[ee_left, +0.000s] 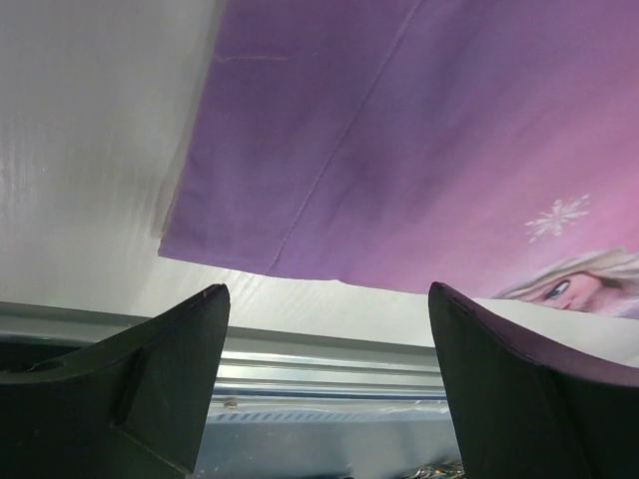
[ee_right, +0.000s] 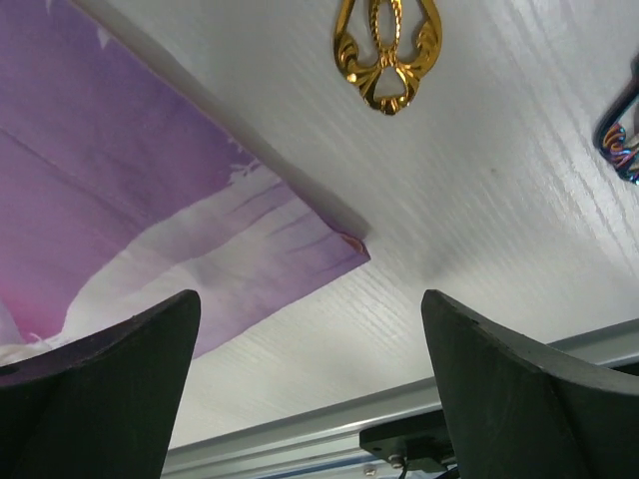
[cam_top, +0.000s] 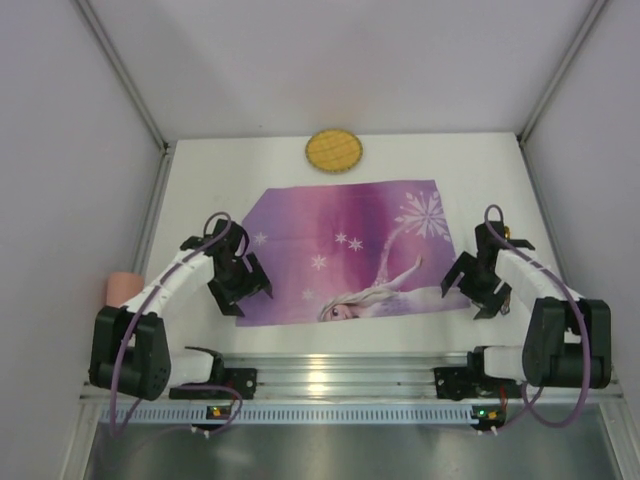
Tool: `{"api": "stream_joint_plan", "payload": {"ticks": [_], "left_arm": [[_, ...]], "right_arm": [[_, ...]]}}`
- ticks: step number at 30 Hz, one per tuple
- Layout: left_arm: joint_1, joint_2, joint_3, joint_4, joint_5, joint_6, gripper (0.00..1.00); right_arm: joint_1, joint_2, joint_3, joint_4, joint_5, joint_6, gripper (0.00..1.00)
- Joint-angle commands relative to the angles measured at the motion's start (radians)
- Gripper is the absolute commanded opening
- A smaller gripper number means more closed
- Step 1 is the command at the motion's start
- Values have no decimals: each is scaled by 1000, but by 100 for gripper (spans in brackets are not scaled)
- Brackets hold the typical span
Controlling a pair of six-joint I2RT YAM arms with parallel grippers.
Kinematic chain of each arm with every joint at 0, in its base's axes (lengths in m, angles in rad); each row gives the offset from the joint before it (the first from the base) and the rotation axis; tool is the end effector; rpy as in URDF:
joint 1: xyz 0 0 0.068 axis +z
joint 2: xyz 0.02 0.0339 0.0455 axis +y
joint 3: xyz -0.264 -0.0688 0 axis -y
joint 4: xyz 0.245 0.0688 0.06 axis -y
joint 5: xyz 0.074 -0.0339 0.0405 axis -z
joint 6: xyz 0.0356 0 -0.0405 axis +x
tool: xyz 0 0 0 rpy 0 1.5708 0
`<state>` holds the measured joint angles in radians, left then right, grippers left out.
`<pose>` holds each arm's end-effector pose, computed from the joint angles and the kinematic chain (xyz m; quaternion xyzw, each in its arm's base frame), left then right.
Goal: Set the dinner table for one person
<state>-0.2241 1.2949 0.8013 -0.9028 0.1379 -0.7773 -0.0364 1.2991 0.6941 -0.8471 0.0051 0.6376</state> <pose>0.2049 -0.0517 0.1967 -0.2656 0.9577 -0.1019 0.0433 0.1976 -0.0074 0.1690 0.3302 0.9420 0.0151 0.0574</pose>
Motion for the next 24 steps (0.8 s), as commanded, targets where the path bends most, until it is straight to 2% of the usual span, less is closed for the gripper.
{"api": "stream_joint_plan", "payload": {"ticks": [1, 4, 10, 11, 13, 14, 15, 16, 17, 18, 21, 24], "left_arm": [[-3, -26, -69, 62, -6, -49, 86], [-3, 33, -94, 142, -27, -54, 84], [-3, 179, -105, 257, -37, -45, 72], [-3, 188, -106, 268, -38, -43, 60], [-3, 213, -108, 295, -44, -33, 51], [-3, 224, -105, 301, -47, -28, 40], [-3, 253, -99, 306, -49, -20, 21], [-1, 268, -74, 308, -52, -7, 12], [-1, 286, -56, 300, -60, -1, 0], [-1, 311, -33, 292, -63, 4, 0], [-1, 328, 79, 254, -75, 27, 0], [-1, 375, 269, 171, -118, 61, 0]], "right_arm": [[-20, 44, 16, 74, 62, -19, 92], [-23, 115, 24, 134, 50, -22, 86], [-23, 236, 74, 189, 61, -50, 64], [-25, 244, 79, 195, 62, -52, 53], [-25, 267, 91, 204, 58, -58, 39], [-25, 278, 94, 207, 52, -61, 27], [-25, 285, 97, 218, 36, -62, 22], [-25, 302, 102, 220, 27, -64, 15], [-25, 311, 107, 229, 18, -64, 3], [-25, 319, 120, 227, 3, -64, 0], [-25, 330, 175, 218, -32, -58, 0], [-25, 333, 260, 182, -92, -41, 0]]}}
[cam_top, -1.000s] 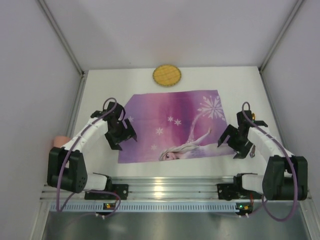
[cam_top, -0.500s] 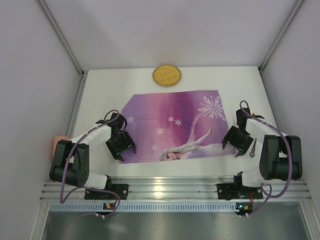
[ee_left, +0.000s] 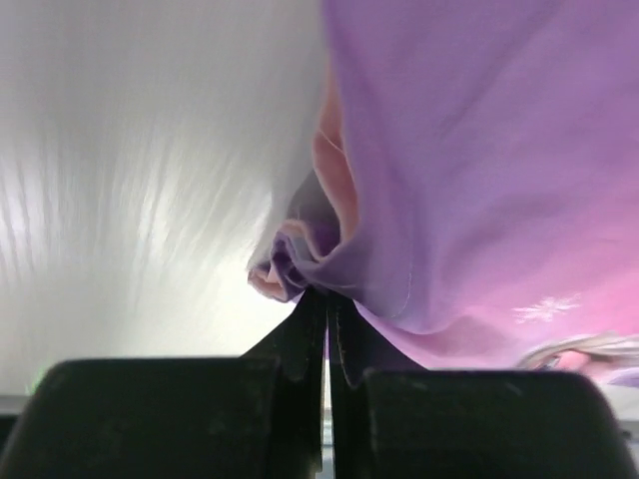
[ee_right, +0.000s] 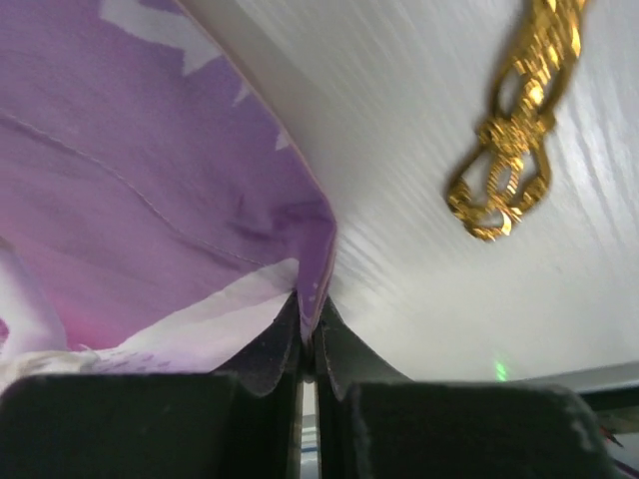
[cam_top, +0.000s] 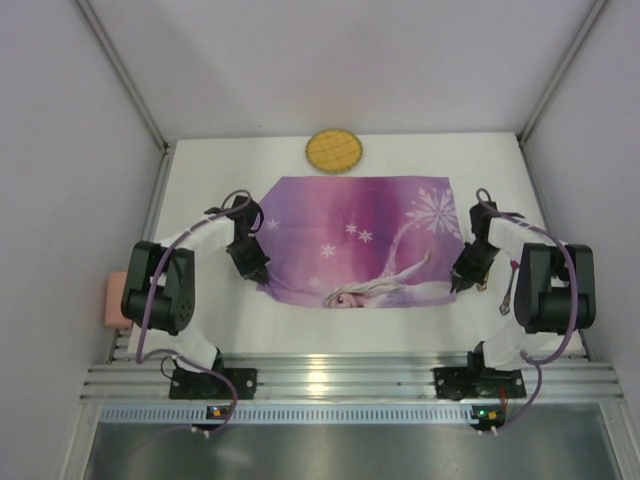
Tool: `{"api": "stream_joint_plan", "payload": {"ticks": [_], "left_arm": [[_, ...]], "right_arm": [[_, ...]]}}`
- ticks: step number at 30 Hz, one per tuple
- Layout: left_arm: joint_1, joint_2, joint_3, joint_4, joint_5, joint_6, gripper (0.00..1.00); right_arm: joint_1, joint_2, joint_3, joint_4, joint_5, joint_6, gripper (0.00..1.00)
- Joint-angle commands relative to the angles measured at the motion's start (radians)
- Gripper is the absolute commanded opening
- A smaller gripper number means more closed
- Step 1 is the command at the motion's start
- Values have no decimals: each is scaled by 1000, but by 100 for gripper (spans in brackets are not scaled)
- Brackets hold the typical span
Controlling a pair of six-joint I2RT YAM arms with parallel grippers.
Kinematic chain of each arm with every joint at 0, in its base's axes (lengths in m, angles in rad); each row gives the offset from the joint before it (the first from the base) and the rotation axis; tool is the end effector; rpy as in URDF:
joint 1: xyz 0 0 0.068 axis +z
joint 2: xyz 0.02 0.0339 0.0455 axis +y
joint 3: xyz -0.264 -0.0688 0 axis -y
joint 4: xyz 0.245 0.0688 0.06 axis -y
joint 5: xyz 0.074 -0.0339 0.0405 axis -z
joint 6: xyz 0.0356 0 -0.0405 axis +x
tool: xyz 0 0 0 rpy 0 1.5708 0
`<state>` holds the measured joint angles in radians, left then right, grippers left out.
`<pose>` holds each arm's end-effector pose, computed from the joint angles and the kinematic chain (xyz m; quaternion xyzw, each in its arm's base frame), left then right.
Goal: Set the dinner table for one person
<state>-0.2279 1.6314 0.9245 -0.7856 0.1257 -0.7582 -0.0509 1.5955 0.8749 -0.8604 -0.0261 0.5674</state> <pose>0.2618 -0.0653 0.1545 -0.2590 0.9631 -0.0738 0.0047 0.2488 -0.0117 0.1513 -0.3043 -0.9525 -0.0113 0.0083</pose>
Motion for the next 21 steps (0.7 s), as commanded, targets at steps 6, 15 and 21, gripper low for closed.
{"api": "stream_joint_plan", "payload": {"ticks": [6, 15, 21], "left_arm": [[27, 290, 776, -166, -98, 88, 0], [36, 198, 1377, -270, -20, 49, 0], [36, -362, 513, -3, -81, 54, 0]], "right_arm": [[-9, 127, 636, 78, -219, 69, 0], [-10, -202, 999, 52, -199, 88, 0], [14, -515, 379, 14, -166, 62, 0]]}}
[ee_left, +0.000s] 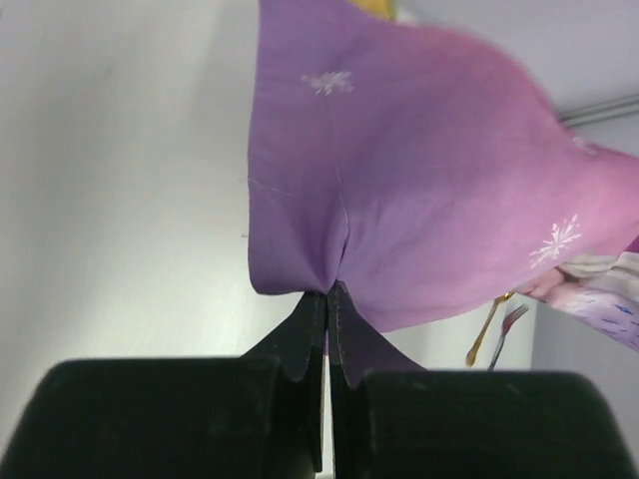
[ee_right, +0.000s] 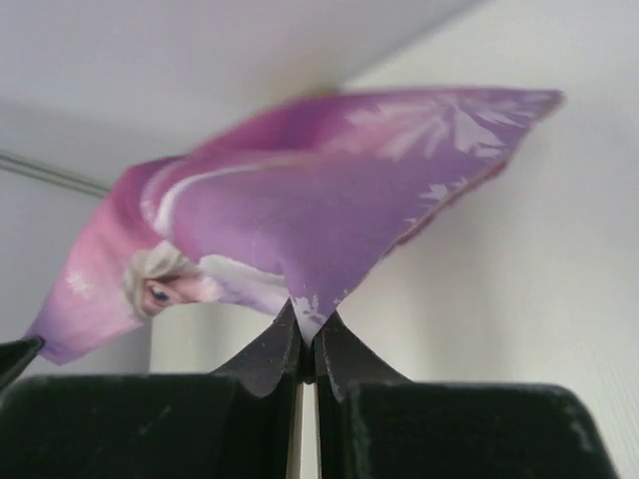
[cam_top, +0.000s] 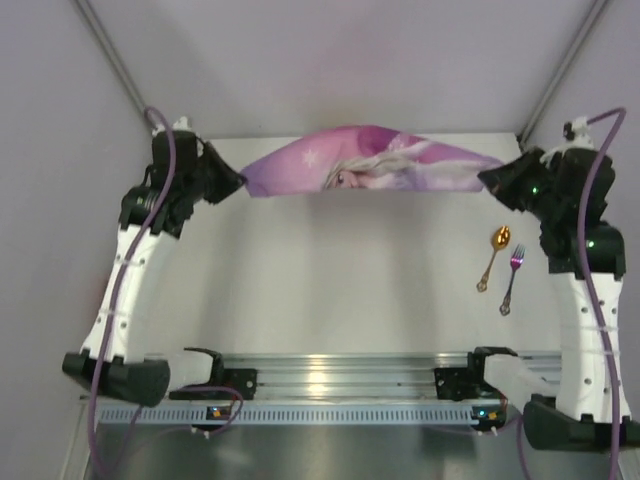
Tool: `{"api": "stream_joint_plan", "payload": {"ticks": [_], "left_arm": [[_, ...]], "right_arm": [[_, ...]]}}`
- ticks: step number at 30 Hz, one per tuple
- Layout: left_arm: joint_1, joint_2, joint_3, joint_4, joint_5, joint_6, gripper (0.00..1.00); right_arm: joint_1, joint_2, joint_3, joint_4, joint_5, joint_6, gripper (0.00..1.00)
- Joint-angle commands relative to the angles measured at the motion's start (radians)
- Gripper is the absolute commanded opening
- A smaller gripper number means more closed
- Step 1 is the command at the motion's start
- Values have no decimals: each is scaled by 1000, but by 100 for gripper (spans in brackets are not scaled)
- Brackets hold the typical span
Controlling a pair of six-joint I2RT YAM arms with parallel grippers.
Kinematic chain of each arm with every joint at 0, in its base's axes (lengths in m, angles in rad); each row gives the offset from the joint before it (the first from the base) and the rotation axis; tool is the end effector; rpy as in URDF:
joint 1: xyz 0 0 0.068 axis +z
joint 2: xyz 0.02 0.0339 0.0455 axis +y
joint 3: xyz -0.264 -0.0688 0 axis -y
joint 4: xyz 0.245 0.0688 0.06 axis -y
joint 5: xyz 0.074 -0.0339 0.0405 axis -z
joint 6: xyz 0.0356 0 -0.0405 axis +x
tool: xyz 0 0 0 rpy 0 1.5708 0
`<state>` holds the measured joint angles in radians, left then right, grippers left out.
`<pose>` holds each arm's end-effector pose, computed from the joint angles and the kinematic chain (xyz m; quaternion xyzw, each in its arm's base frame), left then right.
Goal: Set the dinner table for one person
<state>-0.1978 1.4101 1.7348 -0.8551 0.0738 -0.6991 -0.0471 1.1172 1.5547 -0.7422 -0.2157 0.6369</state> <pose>0.2792 -0.0586 0.4537 -0.1973 0.8446 -0.2442 0.4337 0.2047 -0.0020 0.4763 0.2088 0.7765 0.2540 0.5376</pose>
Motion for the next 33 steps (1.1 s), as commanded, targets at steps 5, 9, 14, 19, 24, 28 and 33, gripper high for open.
{"api": "stream_joint_plan", "payload": {"ticks": [5, 9, 14, 19, 24, 28, 33], "left_arm": [[5, -345, -717, 31, -40, -23, 0], [5, -350, -901, 28, -65, -59, 0], [6, -276, -1020, -5, -54, -100, 0], [6, -313, -1021, -51, -65, -106, 0], [6, -341, -1017, -88, -103, -126, 16], [6, -338, -928, -179, -83, -146, 98], [5, -388, -640, -223, -202, -116, 98]], "right_arm": [[38, -157, -825, -10, -5, 1, 0], [38, -50, -988, 95, -42, -25, 0], [36, 13, -1007, 84, -4, -55, 0], [36, -33, -992, 49, -2, -63, 10], [38, -10, -996, 47, -39, -83, 63], [38, -51, -960, -15, -51, -85, 94], [36, -193, -785, -88, -48, -51, 96]]}}
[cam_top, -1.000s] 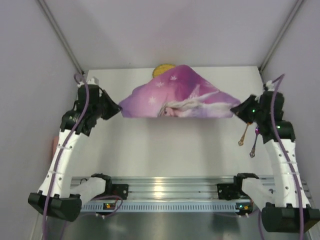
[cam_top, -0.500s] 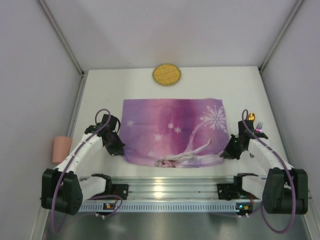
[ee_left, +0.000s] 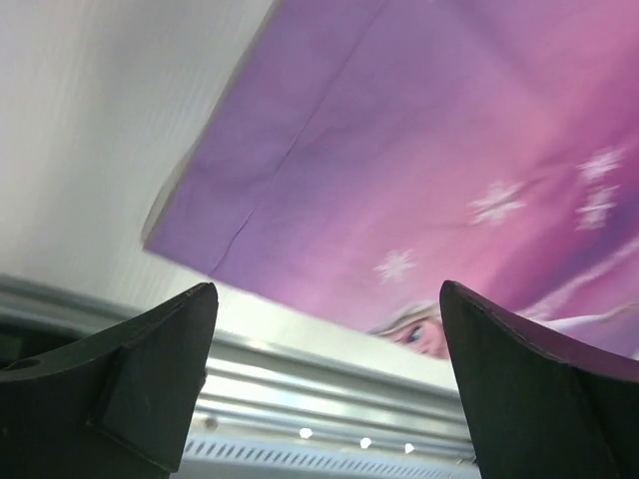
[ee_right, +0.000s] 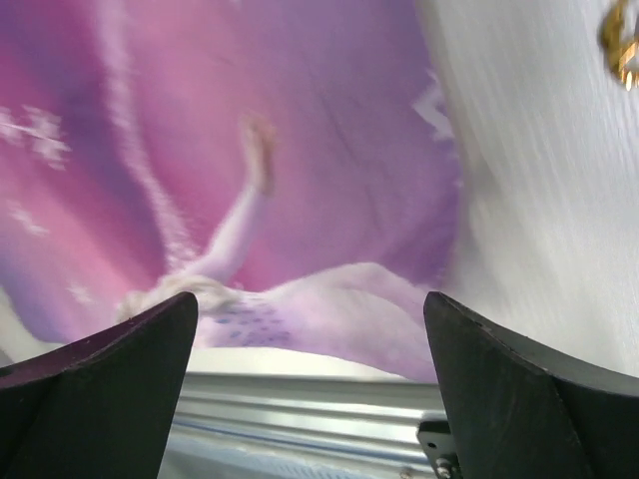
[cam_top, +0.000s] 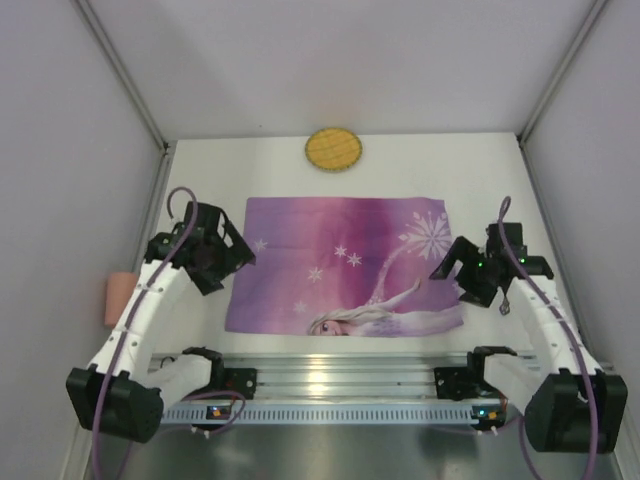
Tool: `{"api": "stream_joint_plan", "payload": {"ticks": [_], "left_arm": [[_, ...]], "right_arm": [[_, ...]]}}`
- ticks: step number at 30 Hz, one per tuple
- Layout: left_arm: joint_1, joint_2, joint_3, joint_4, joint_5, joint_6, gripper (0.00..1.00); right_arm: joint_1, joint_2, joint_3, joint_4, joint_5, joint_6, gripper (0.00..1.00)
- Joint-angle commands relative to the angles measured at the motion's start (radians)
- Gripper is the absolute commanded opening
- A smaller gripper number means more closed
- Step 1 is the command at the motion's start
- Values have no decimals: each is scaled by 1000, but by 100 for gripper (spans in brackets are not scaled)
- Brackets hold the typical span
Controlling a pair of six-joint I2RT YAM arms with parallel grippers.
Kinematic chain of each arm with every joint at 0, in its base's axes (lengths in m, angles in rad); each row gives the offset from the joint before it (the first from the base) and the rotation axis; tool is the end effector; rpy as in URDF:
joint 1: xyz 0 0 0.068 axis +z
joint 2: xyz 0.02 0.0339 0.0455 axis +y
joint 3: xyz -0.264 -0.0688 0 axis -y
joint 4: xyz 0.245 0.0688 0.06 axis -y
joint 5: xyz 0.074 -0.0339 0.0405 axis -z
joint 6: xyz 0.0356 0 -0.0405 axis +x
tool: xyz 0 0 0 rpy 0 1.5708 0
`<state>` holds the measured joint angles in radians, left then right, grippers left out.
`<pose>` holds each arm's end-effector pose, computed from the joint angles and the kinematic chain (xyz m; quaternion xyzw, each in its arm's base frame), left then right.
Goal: Set the dinner table for one person
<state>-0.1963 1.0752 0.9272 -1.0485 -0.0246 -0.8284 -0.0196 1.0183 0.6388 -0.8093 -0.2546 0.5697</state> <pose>0.1823 -0.0354 0.2670 -0.3075 0.9331 -0.0807 0.1681 0.1718 0.0056 0.2026 0.2598 0.9389 0.1711 0.1474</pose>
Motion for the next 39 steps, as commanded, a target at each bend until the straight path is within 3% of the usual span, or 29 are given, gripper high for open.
{"api": "stream_joint_plan", "payload": {"ticks": [1, 5, 9, 14, 19, 25, 30, 39], "left_arm": [[5, -38, 197, -34, -135, 27, 98], [26, 96, 289, -47, -229, 127, 98], [230, 264, 328, -50, -259, 201, 95], [285, 475, 503, -91, -597, 124, 98], [333, 756, 680, -218, -725, 114, 98], [469, 828, 690, -225, -782, 133, 98], [629, 795, 590, -134, -738, 181, 98], [666, 784, 561, 7, -724, 233, 98]], "right_arm": [[9, -98, 154, -19, -9, 22, 97], [10, -44, 258, -30, -12, 36, 96], [10, -4, 282, -33, -29, 30, 95], [12, 29, 271, -56, -37, 12, 95], [49, 83, 279, -73, -43, 1, 94], [70, 154, 344, -100, -43, -25, 94], [107, 198, 375, -93, -48, -31, 94], [197, 252, 355, -62, -75, -53, 94]]}}
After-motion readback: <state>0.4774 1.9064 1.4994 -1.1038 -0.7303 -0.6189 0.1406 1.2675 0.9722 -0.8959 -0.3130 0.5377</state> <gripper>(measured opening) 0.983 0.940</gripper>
